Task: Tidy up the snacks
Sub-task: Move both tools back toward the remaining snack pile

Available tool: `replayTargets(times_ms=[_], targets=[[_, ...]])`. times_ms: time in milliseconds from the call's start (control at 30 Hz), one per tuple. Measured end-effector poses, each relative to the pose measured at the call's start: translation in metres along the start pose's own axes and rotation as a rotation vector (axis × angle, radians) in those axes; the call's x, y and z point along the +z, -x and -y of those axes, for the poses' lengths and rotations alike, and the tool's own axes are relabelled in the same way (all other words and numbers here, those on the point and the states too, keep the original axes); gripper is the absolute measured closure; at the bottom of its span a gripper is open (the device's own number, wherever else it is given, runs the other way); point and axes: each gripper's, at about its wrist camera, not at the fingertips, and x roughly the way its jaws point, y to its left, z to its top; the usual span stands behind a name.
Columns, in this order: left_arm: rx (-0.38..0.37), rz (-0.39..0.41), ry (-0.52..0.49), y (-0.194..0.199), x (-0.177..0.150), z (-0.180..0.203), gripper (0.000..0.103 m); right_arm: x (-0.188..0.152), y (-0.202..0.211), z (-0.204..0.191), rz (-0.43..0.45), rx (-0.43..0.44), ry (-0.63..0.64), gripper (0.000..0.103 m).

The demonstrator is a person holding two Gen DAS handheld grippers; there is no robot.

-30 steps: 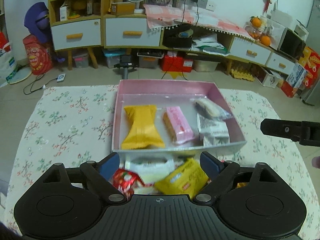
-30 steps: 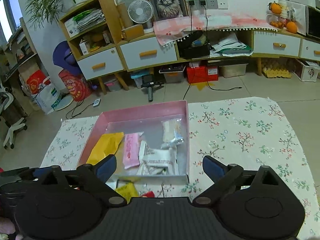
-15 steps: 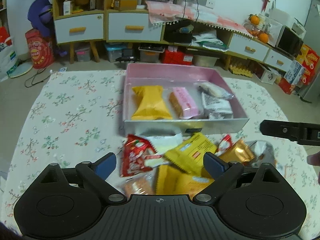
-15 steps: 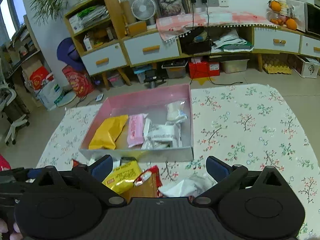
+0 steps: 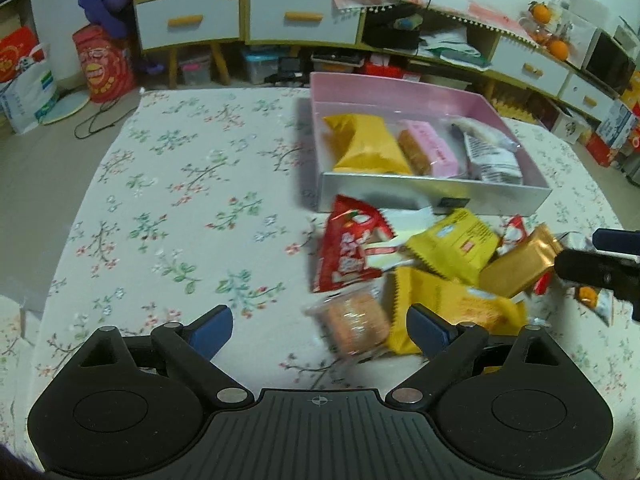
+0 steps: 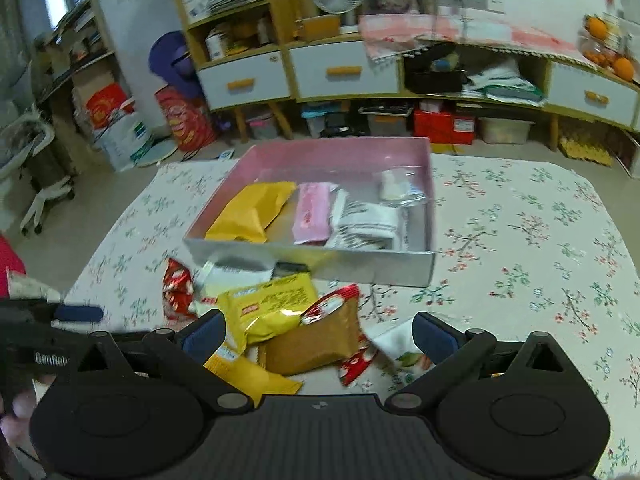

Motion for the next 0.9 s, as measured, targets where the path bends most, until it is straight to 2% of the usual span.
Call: replayTargets(times_ms=[233, 467, 567, 800, 900], targets=[[-0.011, -0.009, -0.034, 0.001, -0.007, -0.016, 0.008, -0.014, -0.007, -0.019, -0.013, 0.08, 0.15, 0.029], [-0.06, -0.013, -0.12, 0.003, -0.015, -0.023, 0.009, -0.026, -0.011, -0.045, -0.002, 0.158, 0.31, 0.032], [-0.066, -0.018, -0.14, 0.003, -0.018, -0.023, 0.009, -0.028, -0.016, -0.052, -0.015, 0.169, 0.352, 0.042], [-0.077, -0.027, -0.151, 0.002, -0.018, -0.022, 0.01, -0.034, -0.029, -0.064, -0.051, 0.151, 0.416, 0.054], [-0.078, -0.029, -0.158, 0.002, -0.018, -0.02, 0.01, -0.036, -0.033, -0.064, -0.065, 0.143, 0.411, 0.066]])
